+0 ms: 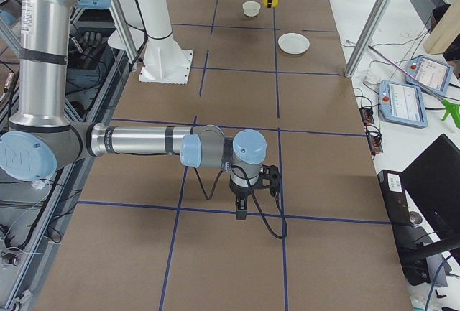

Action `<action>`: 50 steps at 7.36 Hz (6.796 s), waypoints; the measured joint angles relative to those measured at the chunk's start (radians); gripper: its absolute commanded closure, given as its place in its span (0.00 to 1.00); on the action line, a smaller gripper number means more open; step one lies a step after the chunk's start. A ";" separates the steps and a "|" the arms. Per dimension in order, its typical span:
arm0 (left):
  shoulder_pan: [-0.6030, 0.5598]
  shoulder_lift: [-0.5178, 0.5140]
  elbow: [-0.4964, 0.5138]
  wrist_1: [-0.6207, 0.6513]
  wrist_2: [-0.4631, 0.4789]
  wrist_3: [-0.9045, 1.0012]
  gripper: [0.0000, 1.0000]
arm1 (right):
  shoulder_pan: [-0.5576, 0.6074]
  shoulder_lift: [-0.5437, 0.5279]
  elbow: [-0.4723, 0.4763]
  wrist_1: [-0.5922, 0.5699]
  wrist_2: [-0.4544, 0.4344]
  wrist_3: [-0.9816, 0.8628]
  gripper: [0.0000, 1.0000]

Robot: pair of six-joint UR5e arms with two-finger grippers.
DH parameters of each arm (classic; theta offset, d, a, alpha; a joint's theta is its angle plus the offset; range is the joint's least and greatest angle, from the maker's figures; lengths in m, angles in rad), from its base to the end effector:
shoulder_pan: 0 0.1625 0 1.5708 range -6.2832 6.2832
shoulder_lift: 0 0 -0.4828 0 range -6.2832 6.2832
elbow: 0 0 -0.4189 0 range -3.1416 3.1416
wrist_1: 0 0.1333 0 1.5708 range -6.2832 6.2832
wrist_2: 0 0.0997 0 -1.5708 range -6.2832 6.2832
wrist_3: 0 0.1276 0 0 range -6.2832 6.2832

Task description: Move lemon from plate to bowl

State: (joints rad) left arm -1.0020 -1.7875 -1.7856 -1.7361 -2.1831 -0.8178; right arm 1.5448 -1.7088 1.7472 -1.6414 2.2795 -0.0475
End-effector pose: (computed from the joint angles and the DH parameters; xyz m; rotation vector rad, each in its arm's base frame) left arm 0.2864 -0.5593 0.4891 0.0649 0.8248 -0.0520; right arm 0.0386 -0.4499 0.7247 -0.0232 -0.7090 -0.0590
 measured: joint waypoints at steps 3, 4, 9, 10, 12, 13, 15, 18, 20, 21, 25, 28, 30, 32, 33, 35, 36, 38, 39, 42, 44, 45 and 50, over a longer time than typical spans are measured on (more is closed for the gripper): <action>0.001 0.199 -0.041 -0.157 0.054 0.010 1.00 | 0.000 0.000 0.000 0.000 0.000 0.000 0.00; 0.003 0.228 -0.037 -0.188 0.060 0.010 1.00 | 0.000 0.000 0.000 0.000 0.000 0.000 0.00; 0.015 0.248 0.011 -0.206 0.062 0.010 1.00 | 0.000 0.000 0.000 0.000 0.000 0.000 0.00; 0.016 0.249 0.018 -0.206 0.062 0.010 1.00 | 0.000 0.000 0.000 0.000 0.000 0.000 0.00; 0.025 0.248 0.029 -0.207 0.060 0.008 0.94 | 0.000 0.000 0.000 0.000 0.000 0.000 0.00; 0.032 0.246 0.030 -0.205 0.057 0.006 0.24 | 0.000 0.000 0.000 0.000 0.000 0.000 0.00; 0.036 0.242 0.031 -0.199 0.050 0.006 0.00 | 0.000 0.000 0.000 0.000 0.000 0.000 0.00; 0.036 0.242 0.009 -0.192 0.046 0.009 0.00 | 0.000 0.000 0.000 0.000 0.000 0.000 0.00; 0.028 0.211 -0.051 -0.078 0.014 0.097 0.00 | 0.000 0.000 0.000 0.000 0.000 0.000 0.00; 0.001 0.142 -0.067 0.055 0.006 0.217 0.00 | 0.000 0.000 0.000 0.000 0.000 0.000 0.00; -0.284 -0.030 -0.048 0.281 -0.010 0.622 0.00 | 0.000 0.000 0.000 0.000 0.000 0.000 0.00; -0.448 0.035 0.058 0.236 -0.110 0.753 0.00 | 0.000 0.000 0.000 0.000 0.000 0.000 0.00; -0.514 0.145 0.085 0.228 -0.177 0.877 0.00 | 0.000 0.000 0.000 0.000 0.000 0.000 0.00; -0.547 0.226 0.108 0.227 -0.195 0.947 0.00 | 0.000 0.000 0.000 0.000 0.000 0.000 0.00; -0.562 0.242 0.124 0.227 -0.196 0.954 0.00 | 0.000 0.000 0.000 0.000 0.000 0.000 0.00; -0.589 0.256 0.148 0.227 -0.194 0.956 0.00 | 0.000 0.000 0.000 0.000 0.000 0.000 0.00; -0.595 0.263 0.153 0.225 -0.193 0.955 0.00 | 0.000 0.000 0.000 0.000 0.000 0.000 0.00; -0.597 0.282 0.156 0.209 -0.193 0.953 0.00 | 0.000 0.000 0.000 0.000 0.000 0.000 0.00; -0.598 0.286 0.157 0.204 -0.192 0.953 0.00 | 0.000 0.000 0.000 0.000 0.000 0.000 0.00; -0.599 0.286 0.161 0.199 -0.191 0.953 0.00 | 0.000 0.000 0.000 0.000 0.000 0.000 0.00; -0.599 0.285 0.162 0.199 -0.191 0.953 0.00 | 0.000 0.000 0.000 0.000 0.000 0.000 0.00; -0.599 0.285 0.162 0.199 -0.191 0.953 0.00 | 0.000 0.000 0.000 0.000 0.000 0.000 0.00; -0.599 0.284 0.163 0.199 -0.191 0.952 0.00 | 0.000 0.000 0.000 0.000 0.000 0.000 0.00</action>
State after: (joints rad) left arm -1.6015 -1.5033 -1.6230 -1.5370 -2.3746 0.1340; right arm 1.5447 -1.7088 1.7472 -1.6414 2.2795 -0.0476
